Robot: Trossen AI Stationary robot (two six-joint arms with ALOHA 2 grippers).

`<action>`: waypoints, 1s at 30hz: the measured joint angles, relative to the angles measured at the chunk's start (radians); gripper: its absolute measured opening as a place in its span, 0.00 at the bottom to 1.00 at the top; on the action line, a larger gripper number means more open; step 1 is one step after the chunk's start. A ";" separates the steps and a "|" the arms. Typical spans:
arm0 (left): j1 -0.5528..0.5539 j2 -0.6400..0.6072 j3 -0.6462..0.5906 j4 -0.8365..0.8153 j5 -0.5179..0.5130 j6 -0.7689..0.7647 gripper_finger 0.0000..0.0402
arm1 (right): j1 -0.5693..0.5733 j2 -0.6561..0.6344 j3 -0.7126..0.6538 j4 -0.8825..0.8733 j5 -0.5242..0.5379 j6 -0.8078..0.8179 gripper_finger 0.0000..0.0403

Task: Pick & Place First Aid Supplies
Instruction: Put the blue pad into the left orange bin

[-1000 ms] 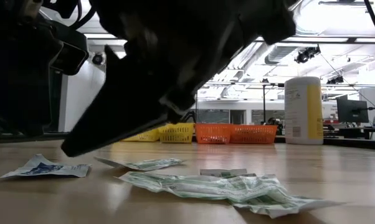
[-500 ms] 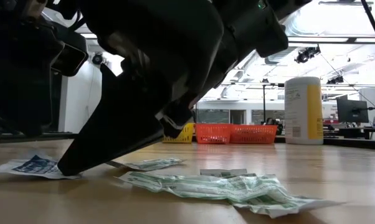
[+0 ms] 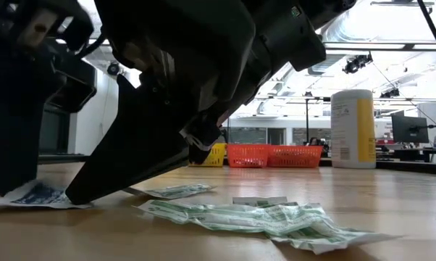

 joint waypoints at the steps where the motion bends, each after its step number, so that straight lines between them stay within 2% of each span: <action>1: 0.000 0.006 0.000 0.023 -0.001 0.000 0.21 | 0.000 0.000 0.000 -0.001 -0.003 0.000 0.00; 10: 0.000 0.031 0.001 0.090 -0.034 0.004 0.23 | -0.001 0.001 0.000 -0.011 -0.027 -0.004 0.00; 17: 0.001 0.031 0.001 0.105 -0.034 0.004 0.39 | -0.001 0.002 -0.001 -0.013 -0.032 -0.004 0.00; 21: 0.001 0.030 0.001 0.099 -0.038 -0.004 0.42 | -0.001 0.002 -0.001 -0.014 -0.036 -0.004 0.00; 25: 0.000 0.030 0.001 0.089 -0.048 -0.012 0.32 | -0.001 0.002 -0.002 -0.015 -0.041 -0.004 0.00; 30: 0.000 0.032 -0.001 0.081 -0.053 -0.020 0.08 | -0.001 0.002 -0.002 -0.016 -0.056 -0.002 0.00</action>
